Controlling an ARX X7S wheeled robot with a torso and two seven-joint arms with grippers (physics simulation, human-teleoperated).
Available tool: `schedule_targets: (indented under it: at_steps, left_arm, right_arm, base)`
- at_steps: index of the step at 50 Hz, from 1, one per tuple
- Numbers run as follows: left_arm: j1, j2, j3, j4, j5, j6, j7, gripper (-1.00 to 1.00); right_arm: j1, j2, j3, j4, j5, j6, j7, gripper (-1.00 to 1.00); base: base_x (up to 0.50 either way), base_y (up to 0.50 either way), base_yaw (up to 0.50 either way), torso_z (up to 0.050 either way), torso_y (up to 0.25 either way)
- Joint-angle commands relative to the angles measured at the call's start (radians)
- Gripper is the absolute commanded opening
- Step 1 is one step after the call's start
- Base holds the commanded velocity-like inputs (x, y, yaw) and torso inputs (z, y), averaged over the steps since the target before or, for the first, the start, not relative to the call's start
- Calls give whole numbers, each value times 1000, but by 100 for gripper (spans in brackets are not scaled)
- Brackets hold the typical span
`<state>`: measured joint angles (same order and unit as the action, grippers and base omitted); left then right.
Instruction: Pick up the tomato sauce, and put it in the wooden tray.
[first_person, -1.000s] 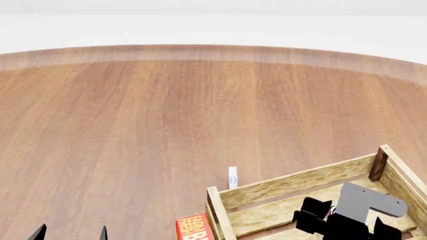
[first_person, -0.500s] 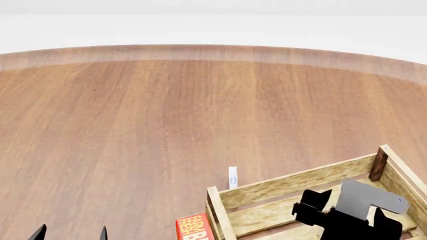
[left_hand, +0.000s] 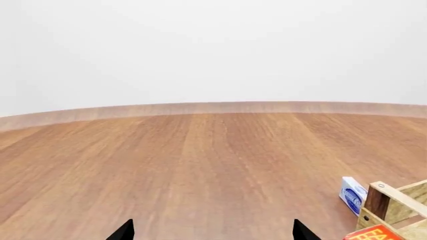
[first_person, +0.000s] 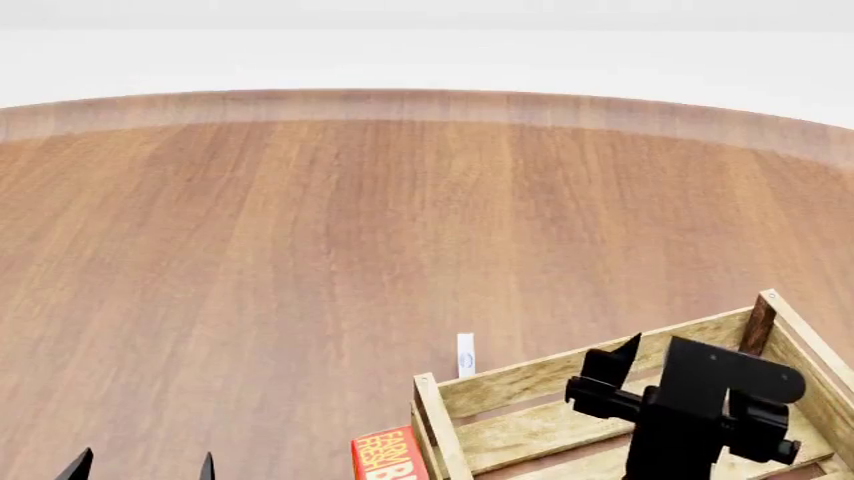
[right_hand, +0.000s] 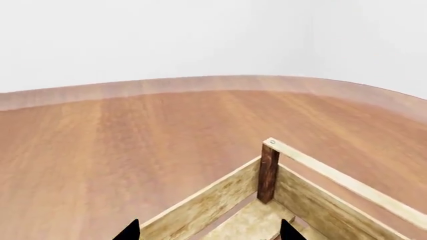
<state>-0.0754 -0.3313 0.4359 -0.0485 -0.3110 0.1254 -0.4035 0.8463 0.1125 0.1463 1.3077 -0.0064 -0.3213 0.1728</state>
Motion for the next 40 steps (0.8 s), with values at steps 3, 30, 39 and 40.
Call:
schedule_targets:
  at_steps: [3,30,39,40]
  left_arm:
    - [1,-1,3,-3,0,4,-2,100]
    - [-3,-2,7,-7,-2,6,-6,100]
    - [-1,-6,9,2,-4,1,-10,100]
    - [-1,-6,9,2,-4,1,-10,100]
  right_arm:
    - [-48,-12,-16,-124,6,-5,-55,100]
    - [-476,-23,-61,-1214,82,491,-109,100]
    - [-587,-12,-78,-1413,104,509,-111,100]
    - [-605,-10,-79,-1443,107,506,-111,100]
  base:
    - [0,0,0,0,0]
    - [0,0,0,0,0]
    - [0,0,0,0,0]
    - [0,0,0,0,0]
